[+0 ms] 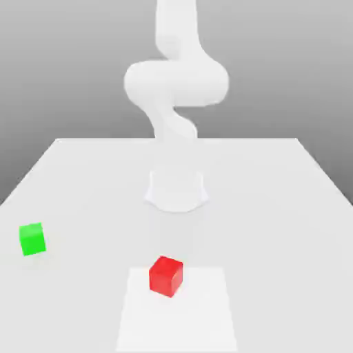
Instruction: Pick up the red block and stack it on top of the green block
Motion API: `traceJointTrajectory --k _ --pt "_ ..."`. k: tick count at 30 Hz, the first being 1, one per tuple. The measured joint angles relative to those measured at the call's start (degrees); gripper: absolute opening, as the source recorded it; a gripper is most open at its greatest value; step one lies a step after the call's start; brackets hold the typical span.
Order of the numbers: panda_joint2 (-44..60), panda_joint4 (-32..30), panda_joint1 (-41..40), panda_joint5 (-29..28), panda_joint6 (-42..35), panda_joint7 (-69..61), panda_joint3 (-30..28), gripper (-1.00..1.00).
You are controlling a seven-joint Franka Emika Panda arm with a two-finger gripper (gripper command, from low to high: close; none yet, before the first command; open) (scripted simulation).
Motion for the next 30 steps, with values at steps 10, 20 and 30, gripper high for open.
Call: traceJointTrajectory --k 10,20,30 --pt "19.4 -15.6 -4.2 -0.6 13.5 10.8 2.8 0.0" --pt "43.0 -28.4 -6.3 -0.2 30.5 19.9 3.1 0.0" --pt "53.1 -27.3 -4.7 -2.8 39.1 22.0 0.9 -1.0"
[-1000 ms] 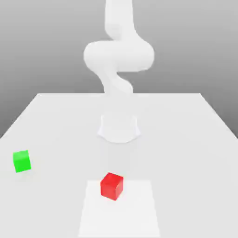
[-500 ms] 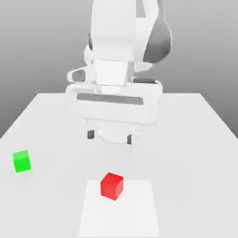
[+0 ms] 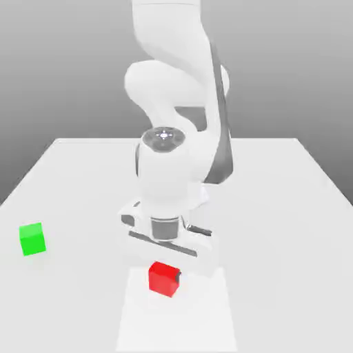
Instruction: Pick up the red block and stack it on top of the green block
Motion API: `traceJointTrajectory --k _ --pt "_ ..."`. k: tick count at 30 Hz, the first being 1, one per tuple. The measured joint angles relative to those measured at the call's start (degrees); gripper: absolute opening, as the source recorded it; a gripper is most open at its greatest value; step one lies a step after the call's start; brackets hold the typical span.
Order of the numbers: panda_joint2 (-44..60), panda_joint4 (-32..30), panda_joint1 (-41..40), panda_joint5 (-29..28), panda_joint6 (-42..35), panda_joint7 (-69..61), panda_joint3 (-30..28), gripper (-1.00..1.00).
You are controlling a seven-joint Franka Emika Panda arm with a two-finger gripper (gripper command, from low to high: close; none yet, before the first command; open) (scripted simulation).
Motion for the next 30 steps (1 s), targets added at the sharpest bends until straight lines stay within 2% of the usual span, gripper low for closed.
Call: traceJointTrajectory --k 3,9,25,28,30 --pt "-1.1 -0.2 0.1 0.4 -1.0 -0.3 0.0 -1.0" --pt "-12.8 -1.8 -0.3 3.1 -11.0 -2.3 1.2 -1.0" --pt "-15.7 5.6 -30.7 -0.2 -21.2 -32.9 -20.9 -1.0" --pt "-11.5 6.3 -31.7 2.9 -17.9 -37.4 -22.1 -1.0" --pt "-7.4 6.6 -32.1 6.8 -14.3 -40.4 -20.6 -1.0"
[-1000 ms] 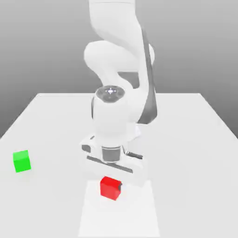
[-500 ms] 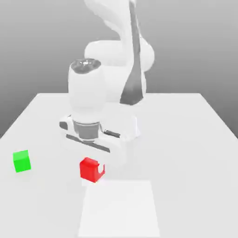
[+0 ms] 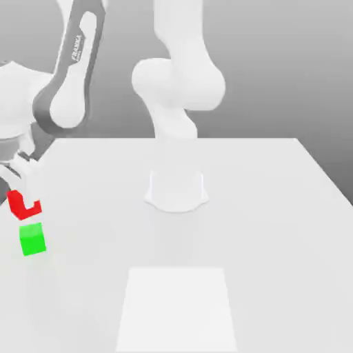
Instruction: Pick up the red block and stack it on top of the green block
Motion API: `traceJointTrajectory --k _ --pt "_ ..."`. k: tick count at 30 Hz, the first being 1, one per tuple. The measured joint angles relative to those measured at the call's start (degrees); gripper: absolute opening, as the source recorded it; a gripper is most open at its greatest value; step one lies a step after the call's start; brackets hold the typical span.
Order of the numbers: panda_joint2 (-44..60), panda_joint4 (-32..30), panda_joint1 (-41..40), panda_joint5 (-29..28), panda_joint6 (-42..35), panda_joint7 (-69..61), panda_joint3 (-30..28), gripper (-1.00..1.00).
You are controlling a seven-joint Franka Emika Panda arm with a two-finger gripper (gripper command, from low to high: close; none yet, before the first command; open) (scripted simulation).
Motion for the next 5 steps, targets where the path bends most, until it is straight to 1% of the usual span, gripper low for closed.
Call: traceJointTrajectory --k 1,2,5 --pt "2.1 0.1 -0.2 2.3 1.9 -1.7 0.7 -1.0" --pt "3.8 0.2 -0.8 4.0 3.3 -3.0 1.7 1.0" --pt "3.8 0.2 -0.8 4.0 3.3 -3.0 1.7 1.0"
